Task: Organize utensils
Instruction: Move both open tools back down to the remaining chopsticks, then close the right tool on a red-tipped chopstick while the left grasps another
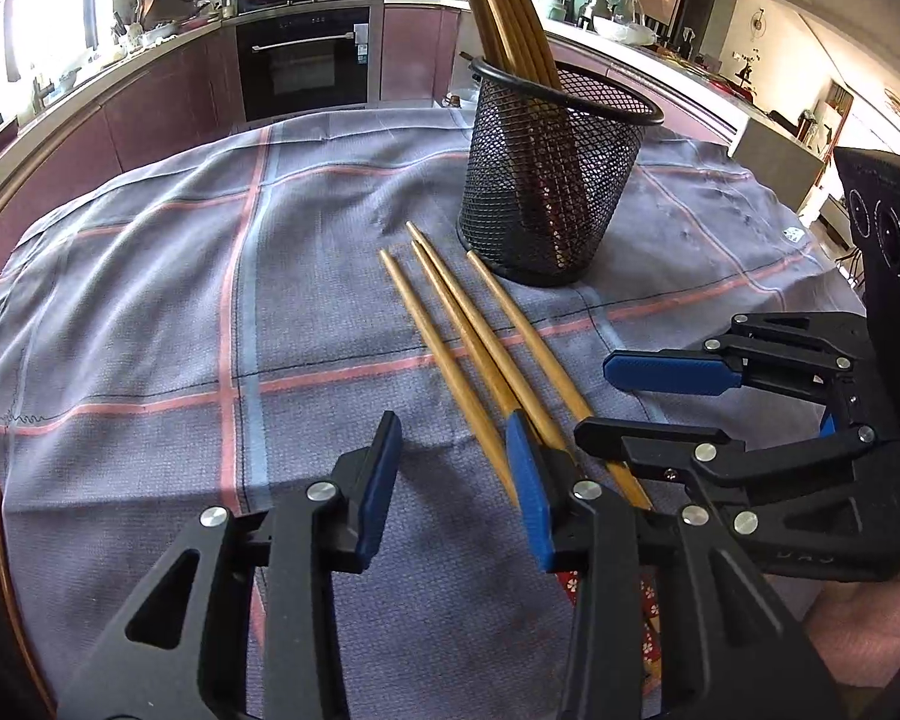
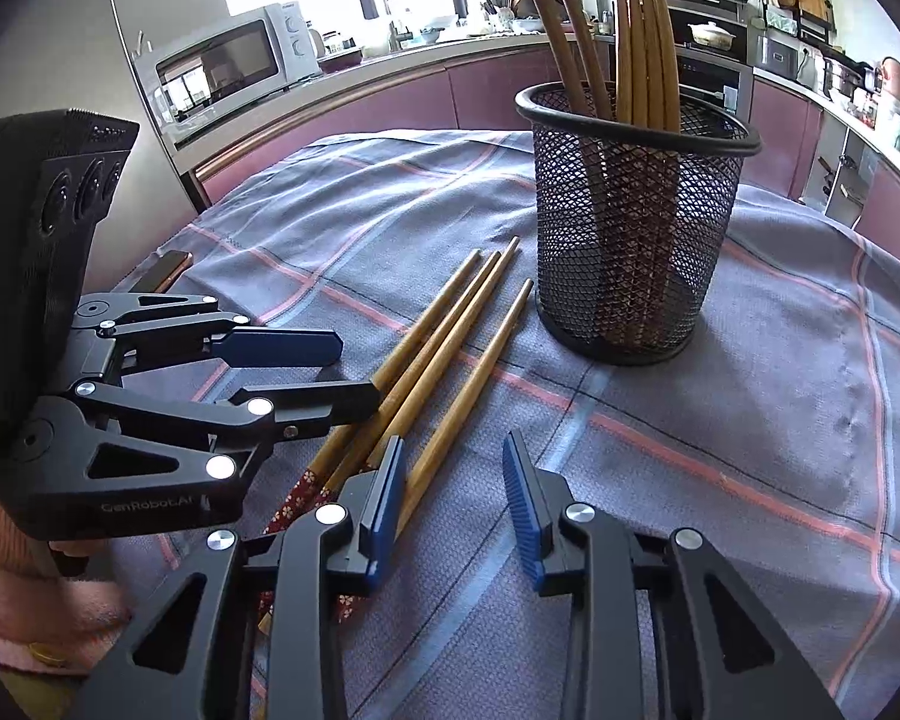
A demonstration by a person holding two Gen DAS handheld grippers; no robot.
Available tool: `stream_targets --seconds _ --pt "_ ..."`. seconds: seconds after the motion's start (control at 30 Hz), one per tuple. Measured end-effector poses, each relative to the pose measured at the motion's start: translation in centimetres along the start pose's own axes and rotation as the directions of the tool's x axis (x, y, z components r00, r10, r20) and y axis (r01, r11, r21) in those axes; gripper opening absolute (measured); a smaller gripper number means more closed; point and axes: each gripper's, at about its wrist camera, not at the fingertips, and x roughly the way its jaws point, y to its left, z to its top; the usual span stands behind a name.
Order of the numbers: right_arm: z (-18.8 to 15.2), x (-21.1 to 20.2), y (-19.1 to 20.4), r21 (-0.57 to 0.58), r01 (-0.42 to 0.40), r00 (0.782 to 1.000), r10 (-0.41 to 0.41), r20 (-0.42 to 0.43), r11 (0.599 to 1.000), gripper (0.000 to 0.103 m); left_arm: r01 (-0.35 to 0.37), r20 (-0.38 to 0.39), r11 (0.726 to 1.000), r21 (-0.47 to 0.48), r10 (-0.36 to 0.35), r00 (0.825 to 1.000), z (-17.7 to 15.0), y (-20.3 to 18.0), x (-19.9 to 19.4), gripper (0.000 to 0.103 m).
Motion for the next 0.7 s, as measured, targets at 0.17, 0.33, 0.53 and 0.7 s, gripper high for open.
stream_targets --seconds 0.17,0.33,0.53,0.7 --pt "0.2 0.2 0.1 0.001 -0.001 1.0 0.001 -0.002 1.0 0.031 0.004 -0.012 1.0 0.002 -0.004 1.0 -0.2 0.5 -0.1 0.026" --pt "0.3 0.3 0.2 0.0 0.004 1.0 -0.004 -0.003 1.0 0.031 -0.003 -0.013 1.0 -0.015 0.002 1.0 0.2 1.0 -0.1 0.029" --pt "1.1 1.0 0.5 -0.008 0.024 1.0 -0.024 -0.001 1.0 0.031 -0.034 -0.017 0.999 -0.016 0.033 0.999 1.0 0.9 0.7 0.029" --pt "1.5 1.4 0.7 -0.008 0.046 0.999 -0.046 -0.005 0.999 0.012 -0.066 -0.018 0.996 -0.052 0.065 0.998 1.2 1.1 0.9 0.014"
